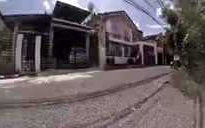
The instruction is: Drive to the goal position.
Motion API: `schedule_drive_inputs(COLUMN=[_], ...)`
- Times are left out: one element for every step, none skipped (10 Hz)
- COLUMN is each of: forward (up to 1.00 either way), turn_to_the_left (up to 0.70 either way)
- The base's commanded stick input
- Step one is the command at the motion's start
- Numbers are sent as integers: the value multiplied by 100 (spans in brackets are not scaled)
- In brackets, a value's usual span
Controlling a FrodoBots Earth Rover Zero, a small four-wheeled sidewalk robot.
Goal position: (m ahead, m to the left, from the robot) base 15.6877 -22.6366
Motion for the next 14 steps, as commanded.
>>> schedule_drive_inputs(forward=[70,70,70,70,70,70,70,70,70,70,70,70,70,70], turn_to_the_left=[-27,-27,-27,-27,8,8,-10,-27,-27,-27,-27,-27,-27,-24])
